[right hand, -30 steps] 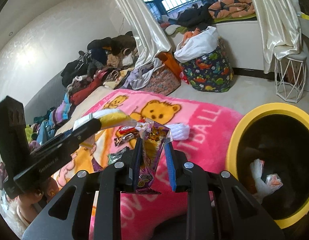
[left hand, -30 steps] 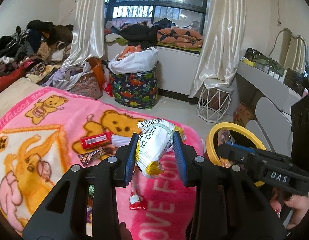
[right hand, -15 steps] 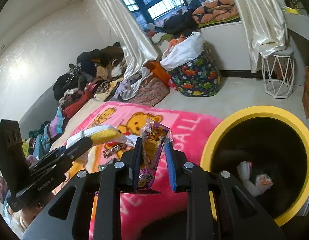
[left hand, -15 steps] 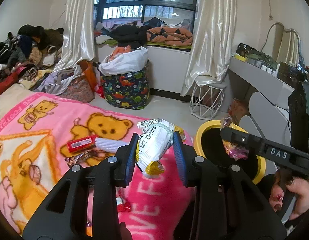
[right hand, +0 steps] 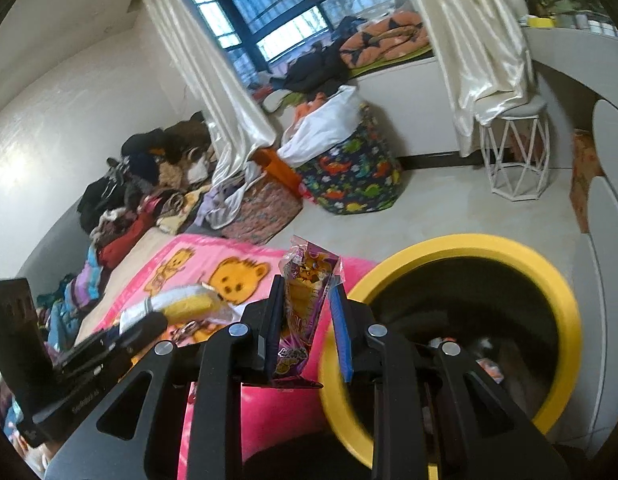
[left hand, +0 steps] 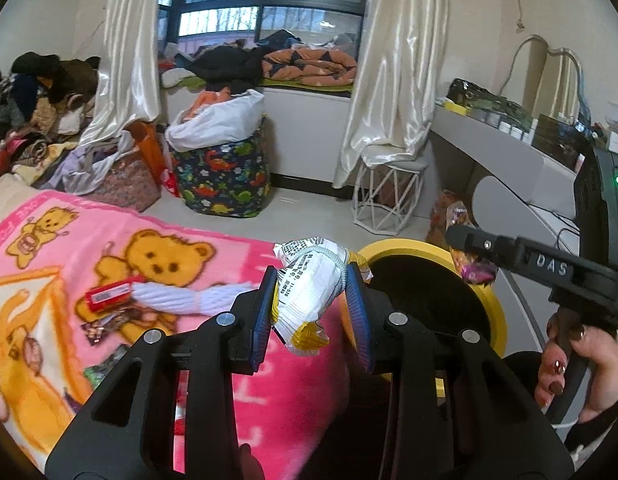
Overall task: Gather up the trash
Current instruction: 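Carry the chip bag and snack wrapper in both grippers over the yellow bin, then open both grippers to drop the chip bag and wrapper into the bin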
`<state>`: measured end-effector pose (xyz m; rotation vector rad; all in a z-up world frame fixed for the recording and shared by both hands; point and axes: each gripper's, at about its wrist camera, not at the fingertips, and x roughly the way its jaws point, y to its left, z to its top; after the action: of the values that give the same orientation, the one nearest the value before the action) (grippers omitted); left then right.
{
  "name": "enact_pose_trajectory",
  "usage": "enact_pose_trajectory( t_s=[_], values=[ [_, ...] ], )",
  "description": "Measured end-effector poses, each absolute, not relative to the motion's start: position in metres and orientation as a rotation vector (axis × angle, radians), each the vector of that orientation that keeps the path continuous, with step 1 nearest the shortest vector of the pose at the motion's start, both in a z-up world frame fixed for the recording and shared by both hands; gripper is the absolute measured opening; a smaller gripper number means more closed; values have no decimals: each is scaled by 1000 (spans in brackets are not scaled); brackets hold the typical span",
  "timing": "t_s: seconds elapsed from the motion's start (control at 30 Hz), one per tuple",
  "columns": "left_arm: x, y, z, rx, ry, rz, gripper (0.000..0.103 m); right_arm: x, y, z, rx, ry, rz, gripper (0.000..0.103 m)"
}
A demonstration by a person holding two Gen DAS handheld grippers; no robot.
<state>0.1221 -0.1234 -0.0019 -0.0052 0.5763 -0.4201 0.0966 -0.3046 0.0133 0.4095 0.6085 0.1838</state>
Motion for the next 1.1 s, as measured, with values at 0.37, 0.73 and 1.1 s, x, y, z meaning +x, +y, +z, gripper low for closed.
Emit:
enact_pose_trajectory(
  t_s=[0.37,0.73,1.1],
  values=[
    [122,-177,-19,60,611,-500,27,88,-357,5,433,587,78,22],
    [125,-229,-31,145,631,-563,27,86,-390,-3,448,578,33,22],
    [136,-259,-59,165,714,-596,27,91,-420,-20,504,620,19,22]
  ],
)
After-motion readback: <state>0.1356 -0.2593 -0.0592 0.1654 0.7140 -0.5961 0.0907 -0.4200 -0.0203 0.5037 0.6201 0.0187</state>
